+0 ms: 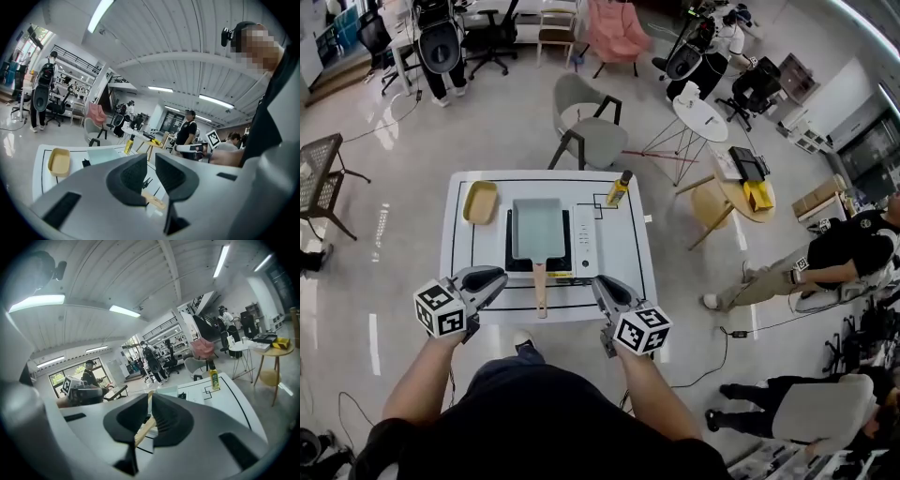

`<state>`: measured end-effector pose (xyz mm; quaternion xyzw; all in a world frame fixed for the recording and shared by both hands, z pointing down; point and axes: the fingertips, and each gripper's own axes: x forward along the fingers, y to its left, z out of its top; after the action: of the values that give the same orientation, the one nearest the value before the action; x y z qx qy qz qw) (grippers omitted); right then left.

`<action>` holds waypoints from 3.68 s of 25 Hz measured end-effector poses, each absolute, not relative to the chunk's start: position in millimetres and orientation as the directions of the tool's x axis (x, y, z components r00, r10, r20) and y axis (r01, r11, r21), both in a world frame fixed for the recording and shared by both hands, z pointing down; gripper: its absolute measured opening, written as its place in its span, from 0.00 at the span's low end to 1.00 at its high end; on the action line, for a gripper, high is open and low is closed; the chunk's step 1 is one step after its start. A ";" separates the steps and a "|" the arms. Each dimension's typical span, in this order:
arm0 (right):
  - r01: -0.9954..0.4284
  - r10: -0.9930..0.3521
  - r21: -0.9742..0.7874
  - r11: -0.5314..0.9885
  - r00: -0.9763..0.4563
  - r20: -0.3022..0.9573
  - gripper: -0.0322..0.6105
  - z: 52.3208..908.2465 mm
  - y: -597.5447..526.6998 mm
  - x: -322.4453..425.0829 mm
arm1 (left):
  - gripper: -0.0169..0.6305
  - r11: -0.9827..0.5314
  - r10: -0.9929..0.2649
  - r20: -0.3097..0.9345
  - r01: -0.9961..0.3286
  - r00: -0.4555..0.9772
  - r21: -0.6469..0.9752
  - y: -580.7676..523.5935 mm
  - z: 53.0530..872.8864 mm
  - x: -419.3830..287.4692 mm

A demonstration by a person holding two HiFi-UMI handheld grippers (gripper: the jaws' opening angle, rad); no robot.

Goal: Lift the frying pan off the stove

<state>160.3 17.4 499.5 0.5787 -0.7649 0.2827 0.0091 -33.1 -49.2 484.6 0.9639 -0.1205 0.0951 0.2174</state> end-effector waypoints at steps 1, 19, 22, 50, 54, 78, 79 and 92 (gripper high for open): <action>-0.890 -0.878 -0.422 0.173 -0.334 0.343 0.10 500.4 12.4 159.9 | 0.12 -0.875 -0.189 0.237 -0.273 0.953 0.399 -52.6 485.8 -32.5; -0.855 -0.812 -0.478 0.201 -0.418 0.407 0.10 537.2 -56.0 133.6 | 0.19 -0.823 -0.129 0.261 -0.250 0.957 0.509 -90.5 529.4 -26.2; -0.850 -0.806 -0.488 0.201 -0.426 0.410 0.12 539.9 -63.3 129.0 | 0.20 -0.818 -0.107 0.264 -0.236 0.958 0.525 -90.6 535.3 -24.7; -0.549 -0.476 -0.822 0.154 -0.770 0.425 0.41 649.3 -70.4 83.0 | 0.32 -0.573 0.073 0.360 -0.256 0.930 0.778 -36.1 631.6 16.2; -0.516 -0.422 -0.845 0.140 -0.803 0.420 0.43 662.4 -65.6 78.5 | 0.34 -0.508 0.094 0.352 -0.260 0.931 0.822 -29.1 648.2 27.1; -0.223 -0.292 -0.974 -0.039 -0.930 0.224 0.45 692.8 -63.5 43.1 | 0.31 -0.199 0.254 0.168 -0.118 0.953 0.973 3.8 671.3 65.7; -0.210 -0.292 -0.977 -0.045 -0.932 0.214 0.43 693.0 -64.7 42.2 | 0.31 -0.189 0.256 0.159 -0.112 0.954 0.976 4.0 671.1 66.9; -0.067 -0.276 -0.991 -0.117 -0.956 0.097 0.31 690.8 -67.3 30.6 | 0.23 -0.135 0.290 0.114 -0.077 0.950 0.988 6.8 672.6 70.1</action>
<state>30.6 -67.3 690.8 0.1298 -0.6608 0.7359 -0.0710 70.1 6.8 672.6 0.7401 0.0719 0.1403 0.6537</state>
